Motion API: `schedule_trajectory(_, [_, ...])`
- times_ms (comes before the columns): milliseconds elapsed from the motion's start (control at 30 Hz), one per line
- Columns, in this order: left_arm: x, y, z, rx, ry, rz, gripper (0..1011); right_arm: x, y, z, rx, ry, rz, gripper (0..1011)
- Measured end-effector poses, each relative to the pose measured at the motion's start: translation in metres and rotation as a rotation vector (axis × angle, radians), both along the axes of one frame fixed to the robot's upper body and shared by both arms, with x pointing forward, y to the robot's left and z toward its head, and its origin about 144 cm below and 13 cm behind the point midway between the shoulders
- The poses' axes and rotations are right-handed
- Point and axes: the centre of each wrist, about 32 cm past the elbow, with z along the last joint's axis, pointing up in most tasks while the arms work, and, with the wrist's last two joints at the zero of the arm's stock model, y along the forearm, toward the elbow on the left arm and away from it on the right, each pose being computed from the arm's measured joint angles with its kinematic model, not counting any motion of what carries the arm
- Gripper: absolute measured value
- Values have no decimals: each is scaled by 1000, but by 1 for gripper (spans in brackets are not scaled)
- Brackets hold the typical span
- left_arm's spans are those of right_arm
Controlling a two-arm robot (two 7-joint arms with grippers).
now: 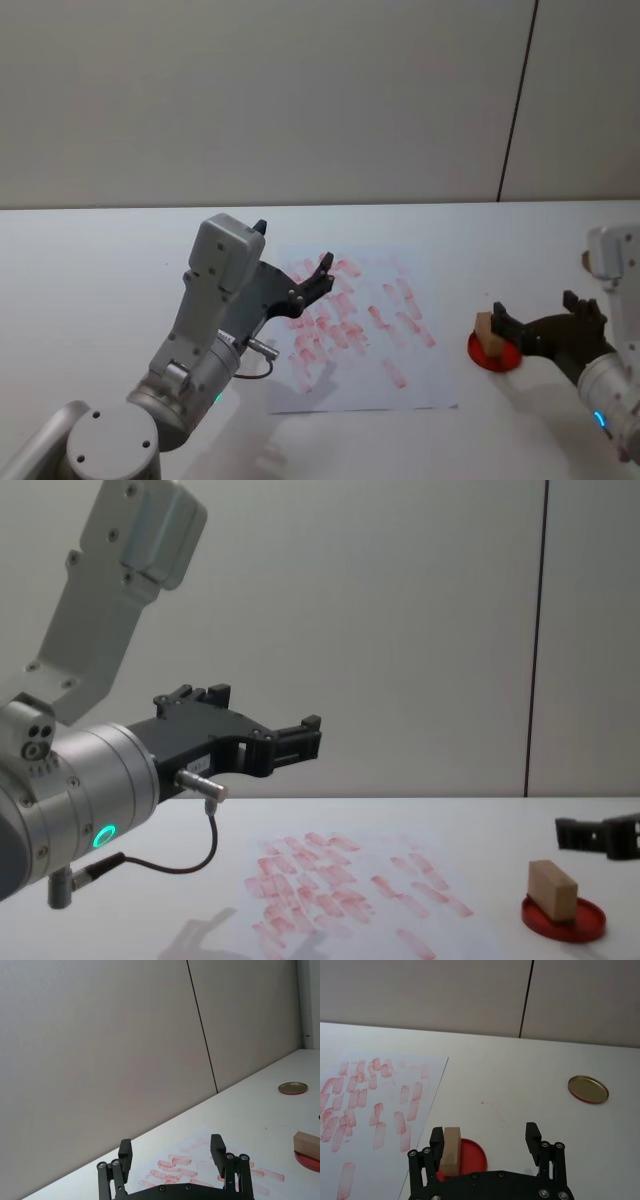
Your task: Use the one hand to pick up the stamp and affix it onto the A4 paper.
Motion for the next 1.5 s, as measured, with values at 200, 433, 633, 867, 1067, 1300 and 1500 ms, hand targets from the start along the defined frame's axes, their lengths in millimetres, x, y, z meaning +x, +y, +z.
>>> schedule_trajectory(200, [0, 0, 0, 0, 0, 0, 993, 1, 3, -5, -8, 22, 2, 1001])
schedule_trajectory(433, [0, 0, 0, 0, 0, 0, 993, 1, 6, -7, -15, 27, 9, 1001])
schedule_trajectory(633, [0, 0, 0, 0, 0, 0, 993, 3, 9, -9, -24, 28, 16, 1001])
schedule_trajectory(867, [0, 0, 0, 0, 0, 0, 993, 7, 12, -12, -35, 34, 21, 1001])
schedule_trajectory(1067, [0, 0, 0, 0, 0, 0, 993, 12, 15, -15, -43, 44, 26, 1001])
schedule_trajectory(1300, [0, 0, 0, 0, 0, 0, 993, 18, 20, -17, -52, 57, 35, 1001])
schedule_trajectory(1500, [0, 0, 0, 0, 0, 0, 993, 21, 24, -19, -56, 68, 43, 903])
